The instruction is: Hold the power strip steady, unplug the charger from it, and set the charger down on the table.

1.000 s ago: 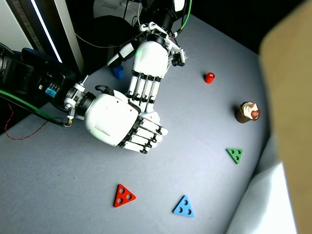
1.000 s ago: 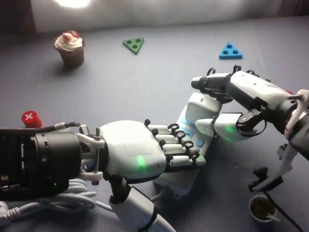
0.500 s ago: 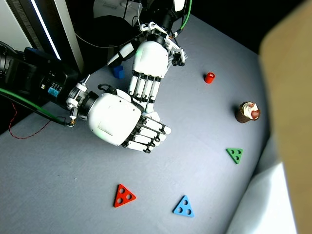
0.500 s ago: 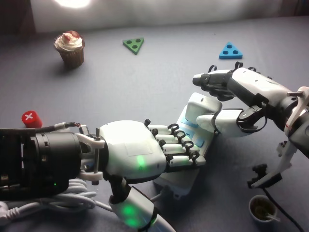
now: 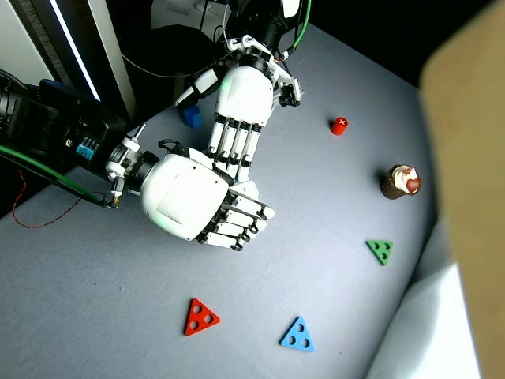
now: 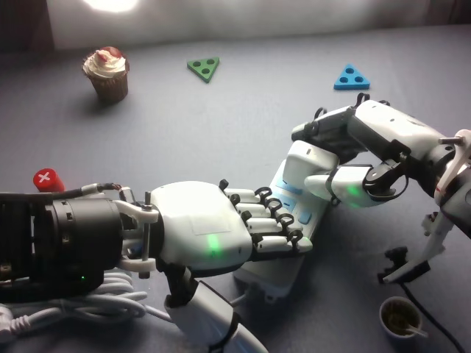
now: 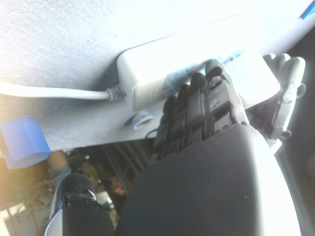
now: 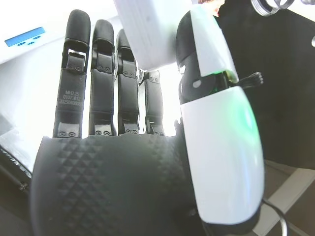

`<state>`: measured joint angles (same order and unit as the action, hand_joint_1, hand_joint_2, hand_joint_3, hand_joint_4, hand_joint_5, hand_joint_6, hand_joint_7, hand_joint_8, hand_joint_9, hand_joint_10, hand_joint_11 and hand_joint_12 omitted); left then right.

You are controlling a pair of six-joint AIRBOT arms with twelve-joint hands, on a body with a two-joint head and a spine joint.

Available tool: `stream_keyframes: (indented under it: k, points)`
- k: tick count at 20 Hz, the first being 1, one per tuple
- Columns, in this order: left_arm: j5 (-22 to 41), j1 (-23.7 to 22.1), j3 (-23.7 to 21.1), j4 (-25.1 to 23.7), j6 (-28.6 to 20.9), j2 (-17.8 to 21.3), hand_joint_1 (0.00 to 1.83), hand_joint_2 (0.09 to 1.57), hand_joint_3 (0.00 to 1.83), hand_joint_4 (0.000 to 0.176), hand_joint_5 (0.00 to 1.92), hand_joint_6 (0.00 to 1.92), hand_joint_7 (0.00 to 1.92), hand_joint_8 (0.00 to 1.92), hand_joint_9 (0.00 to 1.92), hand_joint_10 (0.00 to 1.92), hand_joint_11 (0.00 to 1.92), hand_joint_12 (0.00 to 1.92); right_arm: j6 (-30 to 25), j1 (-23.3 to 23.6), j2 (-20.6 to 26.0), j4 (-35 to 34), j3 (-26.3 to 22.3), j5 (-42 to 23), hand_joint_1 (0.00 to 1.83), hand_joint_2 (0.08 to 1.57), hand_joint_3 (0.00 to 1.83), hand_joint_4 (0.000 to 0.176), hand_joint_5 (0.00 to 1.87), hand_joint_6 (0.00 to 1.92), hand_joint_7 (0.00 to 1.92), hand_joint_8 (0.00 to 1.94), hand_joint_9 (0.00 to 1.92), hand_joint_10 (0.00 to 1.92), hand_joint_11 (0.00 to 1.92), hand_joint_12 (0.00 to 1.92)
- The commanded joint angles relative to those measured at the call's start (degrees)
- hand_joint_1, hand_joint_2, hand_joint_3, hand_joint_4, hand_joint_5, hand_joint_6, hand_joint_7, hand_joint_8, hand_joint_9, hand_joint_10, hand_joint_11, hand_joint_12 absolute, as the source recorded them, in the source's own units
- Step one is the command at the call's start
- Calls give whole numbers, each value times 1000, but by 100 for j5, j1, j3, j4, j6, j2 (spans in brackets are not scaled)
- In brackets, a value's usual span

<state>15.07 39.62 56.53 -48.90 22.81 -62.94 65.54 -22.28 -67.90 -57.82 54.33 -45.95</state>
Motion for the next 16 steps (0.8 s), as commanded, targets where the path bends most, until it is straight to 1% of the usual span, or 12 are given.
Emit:
stream_keyframes:
  k: [1, 2, 3, 4, 5, 8, 9, 11, 12, 13, 14, 16]
  points:
    - [374, -56, 8, 66, -21, 21, 0, 913, 0, 0, 22, 3, 40, 3, 33, 2, 31, 60, -73, 64, 68, 286, 9, -439, 1359, 1063, 0, 0, 1015, 886, 1169, 506, 1000, 830, 870, 550]
    - [373, -58, 8, 66, -23, 21, 0, 912, 0, 0, 22, 3, 39, 2, 33, 2, 30, 59, -74, 64, 68, 286, 11, -445, 1382, 1054, 2, 0, 1057, 892, 1191, 481, 994, 977, 908, 576]
    - [367, -63, 8, 66, -23, 21, 0, 909, 0, 0, 18, 1, 36, 1, 31, 1, 23, 56, -74, 63, 68, 287, 12, -450, 1392, 1044, 0, 0, 1058, 871, 1255, 389, 1032, 966, 942, 598]
    - [367, -63, 8, 66, -23, 21, 0, 909, 0, 0, 18, 1, 36, 1, 31, 1, 23, 56, -74, 63, 68, 287, 12, -465, 1392, 1044, 0, 0, 1058, 871, 1255, 389, 1032, 966, 942, 598]
    - [367, -63, 8, 66, -23, 21, 0, 910, 0, 0, 16, 0, 33, 0, 29, 0, 25, 56, -74, 63, 68, 287, 12, -478, 1391, 1045, 0, 0, 1084, 825, 1204, 494, 1024, 978, 925, 654]
    - [350, -64, 1, 63, -23, 12, 0, 914, 1, 0, 23, 3, 34, 1, 29, 0, 25, 56, -74, 63, 67, 289, 3, -531, 1390, 1050, 0, 0, 1071, 842, 1213, 480, 1004, 1017, 877, 728]
    - [346, -63, -1, 58, -23, 4, 0, 912, 0, 0, 17, 1, 37, 2, 30, 3, 31, 58, -74, 63, 67, 321, 1, -565, 1391, 1048, 2, 0, 1055, 837, 1222, 490, 1005, 1027, 837, 810]
    - [326, -61, -7, 32, -23, -12, 0, 913, 0, 0, 13, 2, 23, 0, 13, 0, 14, 49, -74, 63, 70, 361, 0, -630, 1392, 1048, 1, 0, 1060, 818, 1217, 502, 1009, 1029, 835, 818]
    - [321, -60, -7, 23, -23, -21, 0, 915, 1, 0, 20, 4, 27, 2, 15, 1, 16, 49, -74, 63, 74, 361, 0, -668, 1392, 1045, 0, 0, 1083, 786, 1227, 472, 1008, 1036, 838, 819]
    - [313, -59, -6, 12, -23, -28, 0, 916, 1, 0, 18, 3, 26, 1, 17, 2, 23, 52, -74, 63, 79, 411, -4, -724, 1395, 1037, 1, 0, 1091, 771, 1248, 435, 1035, 991, 865, 801]
    - [303, -58, -7, 3, -23, -33, 0, 919, 3, 0, 25, 5, 32, 3, 24, 4, 27, 53, -155, 63, 88, 670, -12, -873, 1395, 1035, 1, 0, 1094, 769, 1250, 436, 1039, 974, 861, 794]
    - [290, -57, -3, 2, -23, -41, 0, 917, 1, 0, 24, 4, 36, 4, 32, 7, 28, 53, -317, 63, 99, 910, -33, -1053, 1394, 1037, 1, 0, 1097, 772, 1248, 424, 1031, 991, 859, 791]
